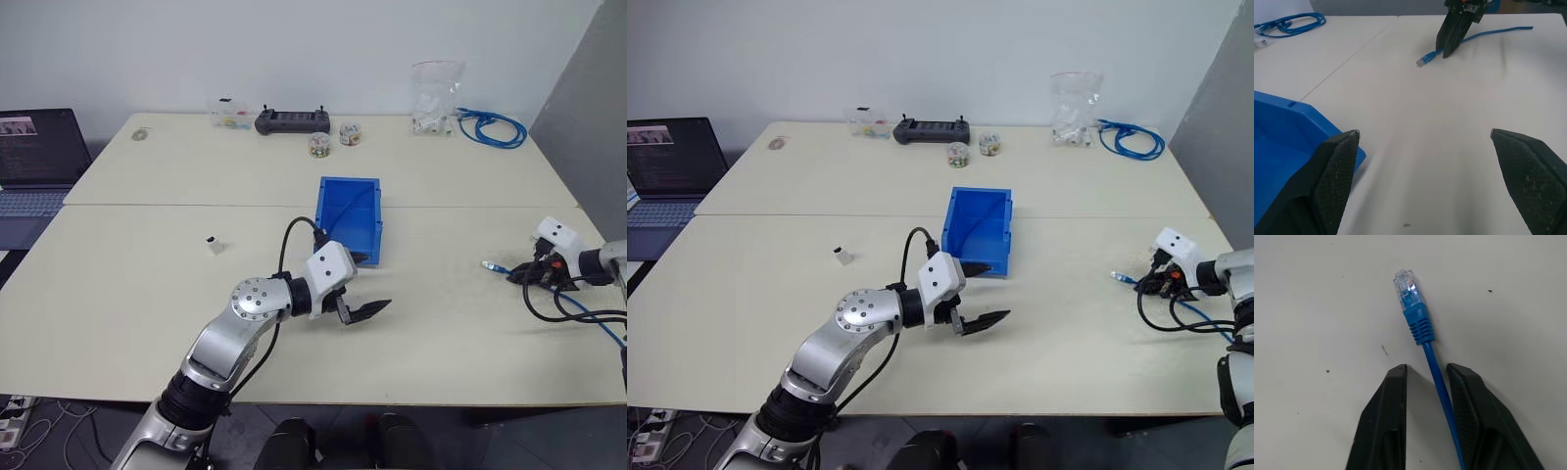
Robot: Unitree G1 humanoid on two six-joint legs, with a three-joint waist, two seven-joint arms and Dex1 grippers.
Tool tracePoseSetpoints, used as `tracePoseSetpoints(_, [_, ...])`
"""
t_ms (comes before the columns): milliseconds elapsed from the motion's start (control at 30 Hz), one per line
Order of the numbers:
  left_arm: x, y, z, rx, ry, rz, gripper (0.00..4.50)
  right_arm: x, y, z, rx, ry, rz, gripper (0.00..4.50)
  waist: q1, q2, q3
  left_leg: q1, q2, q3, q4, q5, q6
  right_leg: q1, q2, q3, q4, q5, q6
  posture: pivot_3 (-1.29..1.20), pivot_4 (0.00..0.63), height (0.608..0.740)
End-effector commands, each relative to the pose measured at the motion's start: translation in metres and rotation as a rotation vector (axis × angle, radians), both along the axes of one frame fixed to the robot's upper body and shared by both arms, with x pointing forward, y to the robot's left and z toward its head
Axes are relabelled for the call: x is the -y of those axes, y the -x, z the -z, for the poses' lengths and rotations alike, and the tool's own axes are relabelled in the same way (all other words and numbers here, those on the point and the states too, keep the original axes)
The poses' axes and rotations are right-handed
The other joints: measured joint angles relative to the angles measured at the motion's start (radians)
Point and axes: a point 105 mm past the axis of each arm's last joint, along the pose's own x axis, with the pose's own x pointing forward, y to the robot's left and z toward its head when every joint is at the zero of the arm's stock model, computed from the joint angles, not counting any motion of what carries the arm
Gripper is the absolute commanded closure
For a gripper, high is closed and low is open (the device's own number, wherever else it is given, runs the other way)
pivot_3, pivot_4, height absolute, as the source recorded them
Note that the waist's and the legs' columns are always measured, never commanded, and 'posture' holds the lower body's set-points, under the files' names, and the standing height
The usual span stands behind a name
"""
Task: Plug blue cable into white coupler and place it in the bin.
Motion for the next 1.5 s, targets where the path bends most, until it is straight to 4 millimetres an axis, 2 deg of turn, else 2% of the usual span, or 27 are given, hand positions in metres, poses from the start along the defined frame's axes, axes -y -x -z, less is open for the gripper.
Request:
tracePoseSetpoints(33, [-0.002, 0.002, -0.005, 0.026, -0.017, 0.029, 0.00, -0.023, -0.002, -0.017, 0.043, 0.005, -0.179, 4.06, -0.001, 0.000, 0.000, 0.000, 0.000, 0.000, 0.000, 0.000, 0.000, 0.000, 0.000, 0.000, 0.000, 0.000, 0.000, 0.00, 0.150, 0.740])
tracePoseSetpoints(67, [-0.006, 0.003, -0.003, 0.019, -0.030, 0.027, 0.00, -0.034, -0.002, -0.020, 0.054, 0.013, -0.254, 4.39, -0.004, 0.000, 0.000, 0.000, 0.000, 0.000, 0.000, 0.000, 0.000, 0.000, 0.000, 0.001, 0.000, 0.000, 0.000, 0.00, 0.150, 0.740])
tracePoseSetpoints(233, [-0.035, 0.008, 0.011, -0.032, -0.105, 0.005, 0.00, -0.099, 0.014, -0.028, 0.095, -0.020, -0.536, 4.47, -0.016, 0.000, 0.000, 0.000, 0.001, -0.002, 0.000, 0.000, 0.000, 0.000, 0.000, 0.000, 0.001, 0.000, 0.000, 0.00, 0.150, 0.740])
tracePoseSetpoints(267, [-0.048, 0.008, 0.016, -0.042, -0.132, -0.024, 0.00, -0.126, 0.019, -0.026, 0.109, -0.054, -0.607, 4.47, -0.017, 0.000, 0.000, 0.000, 0.001, -0.003, 0.000, 0.000, 0.000, 0.000, 0.000, 0.000, 0.001, 0.000, 0.000, 0.00, 0.150, 0.740])
tracePoseSetpoints(300, [-0.057, 0.008, 0.019, -0.048, -0.151, -0.044, 0.00, -0.145, 0.025, -0.026, 0.117, -0.080, -0.653, 4.47, -0.018, 0.000, 0.000, 0.000, 0.001, -0.003, 0.000, -0.001, 0.001, 0.000, 0.000, -0.001, 0.001, 0.000, 0.000, 0.00, 0.150, 0.740])
tracePoseSetpoints(500, [-0.110, 0.006, 0.026, -0.067, -0.244, -0.186, 0.00, -0.239, 0.049, -0.016, 0.106, -0.223, -0.837, 4.47, -0.019, 0.002, 0.001, 0.000, 0.002, -0.006, -0.001, -0.001, 0.001, -0.001, 0.001, -0.003, 0.001, 0.000, 0.000, 0.00, 0.150, 0.740])
tracePoseSetpoints(667, [-0.147, 0.018, 0.037, -0.073, -0.379, -0.224, 0.00, -0.294, 0.046, 0.000, 0.094, -0.250, -0.858, 4.47, -0.017, 0.002, 0.001, -0.001, 0.002, -0.008, -0.001, -0.001, 0.001, -0.002, 0.001, -0.003, 0.000, 0.000, 0.000, 0.00, 0.150, 0.740])
tracePoseSetpoints(767, [-0.162, 0.025, 0.042, -0.075, -0.440, -0.227, 0.00, -0.315, 0.041, 0.010, 0.068, -0.248, -0.842, 4.47, -0.012, 0.002, 0.001, -0.003, 0.001, -0.008, -0.001, -0.001, 0.001, -0.005, 0.001, -0.003, 0.001, 0.000, 0.000, 0.00, 0.150, 0.740])
tracePoseSetpoints(867, [-0.165, 0.027, 0.042, -0.076, -0.445, -0.225, 0.00, -0.325, 0.035, 0.015, 0.069, -0.230, -0.828, 3.87, -0.008, 0.002, 0.001, -0.003, 0.000, -0.008, -0.001, -0.001, 0.001, -0.006, 0.000, -0.003, 0.001, 0.000, -0.001, 0.00, 0.150, 0.740])
tracePoseSetpoints(1000, [-0.163, 0.026, 0.043, -0.064, -0.440, -0.219, 0.00, -0.326, 0.030, 0.014, 0.069, -0.233, -0.814, 2.87, -0.007, 0.002, 0.001, -0.003, 0.000, -0.008, -0.001, -0.001, 0.001, -0.006, 0.000, -0.003, 0.001, 0.000, -0.001, 0.00, 0.150, 0.740])
tracePoseSetpoints(1133, [-0.158, 0.021, 0.046, -0.053, -0.443, -0.199, 0.00, -0.319, 0.032, -0.001, 0.054, -0.319, -0.777, 1.94, -0.008, 0.003, 0.001, -0.003, 0.000, -0.009, -0.001, -0.001, 0.001, -0.006, 0.000, -0.004, 0.002, 0.000, -0.001, 0.00, 0.150, 0.740])
tracePoseSetpoints(1233, [-0.149, 0.013, 0.046, -0.039, -0.417, -0.176, 0.00, -0.305, 0.042, -0.019, 0.030, -0.420, -0.743, 1.25, -0.007, 0.003, 0.001, -0.004, 0.000, -0.009, -0.001, -0.001, 0.001, -0.006, 0.000, -0.004, 0.002, 0.000, -0.001, 0.00, 0.150, 0.740])
tracePoseSetpoints(1367, [-0.138, 0.006, 0.050, -0.035, -0.398, -0.142, 0.00, -0.277, 0.059, -0.028, 0.035, -0.473, -0.692, 1.25, -0.002, 0.002, 0.001, -0.005, -0.001, -0.010, -0.001, -0.001, 0.002, -0.006, -0.001, -0.005, 0.002, 0.000, -0.001, 0.00, 0.150, 0.740])
tracePoseSetpoints(1500, [-0.129, 0.004, 0.057, -0.028, -0.406, -0.093, 0.00, -0.261, 0.081, -0.026, 0.024, -0.502, -0.635, 1.25, 0.000, 0.002, 0.001, -0.005, -0.001, -0.010, -0.002, -0.001, 0.002, -0.006, -0.001, -0.005, 0.002, 0.000, -0.001, 0.00, 0.150, 0.740])
